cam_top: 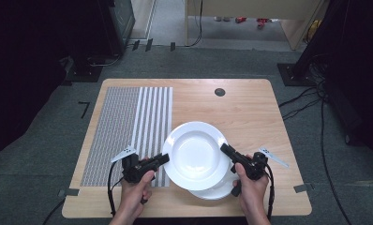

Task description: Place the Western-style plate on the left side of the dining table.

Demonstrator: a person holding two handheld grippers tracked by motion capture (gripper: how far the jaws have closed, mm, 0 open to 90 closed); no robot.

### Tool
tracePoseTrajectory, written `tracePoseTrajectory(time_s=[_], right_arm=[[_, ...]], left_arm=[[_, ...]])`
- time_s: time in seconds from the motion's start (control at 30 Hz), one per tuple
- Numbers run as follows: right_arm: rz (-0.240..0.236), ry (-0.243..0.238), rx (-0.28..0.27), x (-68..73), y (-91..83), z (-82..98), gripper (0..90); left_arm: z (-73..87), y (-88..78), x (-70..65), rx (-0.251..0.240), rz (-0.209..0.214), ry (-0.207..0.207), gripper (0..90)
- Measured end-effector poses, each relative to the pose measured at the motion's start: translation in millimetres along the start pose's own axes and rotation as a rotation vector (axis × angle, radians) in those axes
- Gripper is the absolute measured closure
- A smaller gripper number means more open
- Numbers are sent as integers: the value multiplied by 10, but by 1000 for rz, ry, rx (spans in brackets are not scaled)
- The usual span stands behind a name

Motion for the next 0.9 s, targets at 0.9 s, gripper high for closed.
tracePoseTrajectory(time_s=[0.9], right_arm=[[-93,-18,98,690,1040,79,832]], left_arm=[[-620,-734,597,-132,-104,-84,779]])
Point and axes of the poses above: each handheld gripper's, and its own axes: y roughly forward along the jaws, z roughly out of its underside, x roughly to its left, the point moved 8 cm from there along y, roughly forward along the jaws, and after that the axes turned 1 degree about -x, right-handed, at the moved point
